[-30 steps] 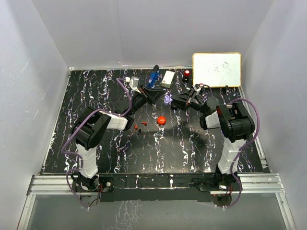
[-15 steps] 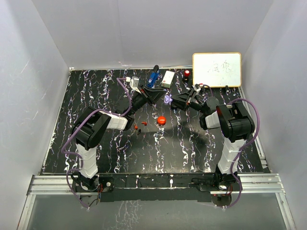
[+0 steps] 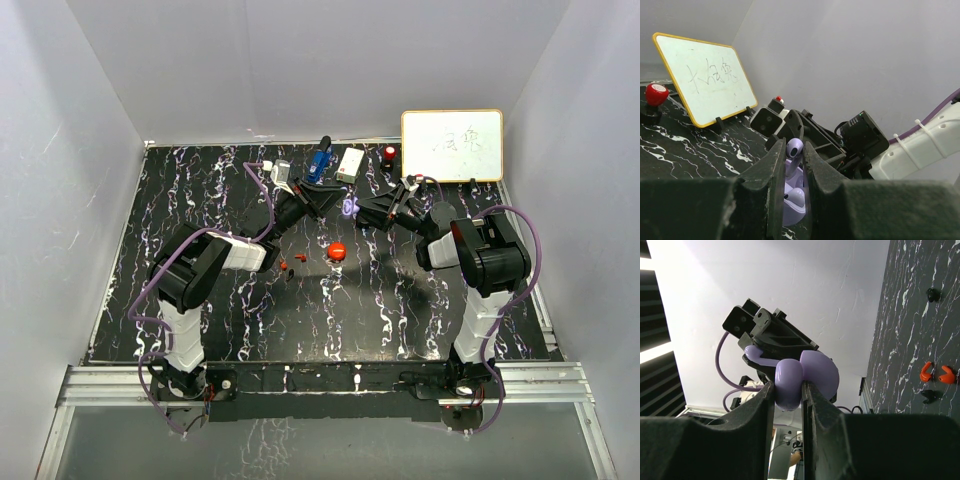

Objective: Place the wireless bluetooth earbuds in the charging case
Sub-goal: Place the earbud in the charging case.

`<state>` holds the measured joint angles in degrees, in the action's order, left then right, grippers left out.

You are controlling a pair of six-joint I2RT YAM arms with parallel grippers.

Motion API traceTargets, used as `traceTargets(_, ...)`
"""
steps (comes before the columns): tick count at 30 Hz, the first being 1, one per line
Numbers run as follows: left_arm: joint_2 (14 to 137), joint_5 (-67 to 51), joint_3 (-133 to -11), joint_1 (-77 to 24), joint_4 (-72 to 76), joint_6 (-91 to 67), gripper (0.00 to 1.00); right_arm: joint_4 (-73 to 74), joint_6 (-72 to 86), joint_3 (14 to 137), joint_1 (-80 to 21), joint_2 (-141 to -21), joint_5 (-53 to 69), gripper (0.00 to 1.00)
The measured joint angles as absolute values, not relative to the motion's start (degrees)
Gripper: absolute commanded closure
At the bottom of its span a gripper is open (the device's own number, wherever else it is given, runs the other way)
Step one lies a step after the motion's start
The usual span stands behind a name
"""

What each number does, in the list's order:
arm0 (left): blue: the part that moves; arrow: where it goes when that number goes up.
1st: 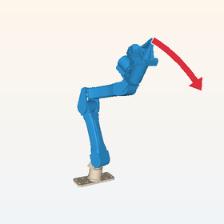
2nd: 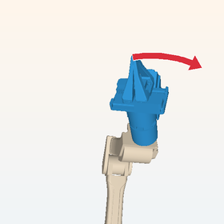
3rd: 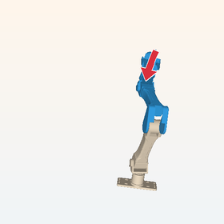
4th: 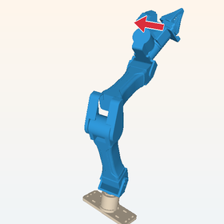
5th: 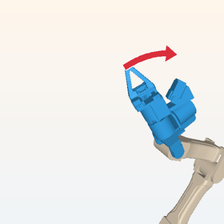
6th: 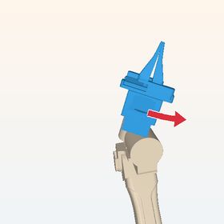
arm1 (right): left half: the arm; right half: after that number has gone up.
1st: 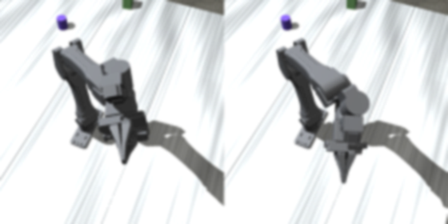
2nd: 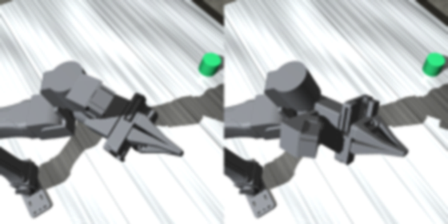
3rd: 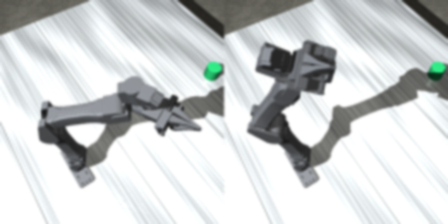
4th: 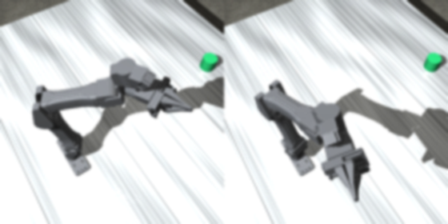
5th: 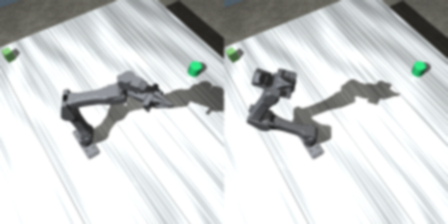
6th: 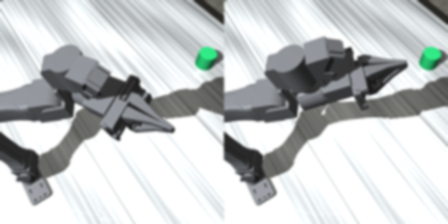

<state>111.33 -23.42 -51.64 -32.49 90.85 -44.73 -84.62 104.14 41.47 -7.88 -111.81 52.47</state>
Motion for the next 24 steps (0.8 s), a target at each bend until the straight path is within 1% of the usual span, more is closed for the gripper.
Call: traceTargets(24, 112.33, -23.44, -50.83, -32.49, 90.87, -45.23, 1.00, -84.62, 104.73, 41.91, -7.88, -111.81, 52.47, 1.00)
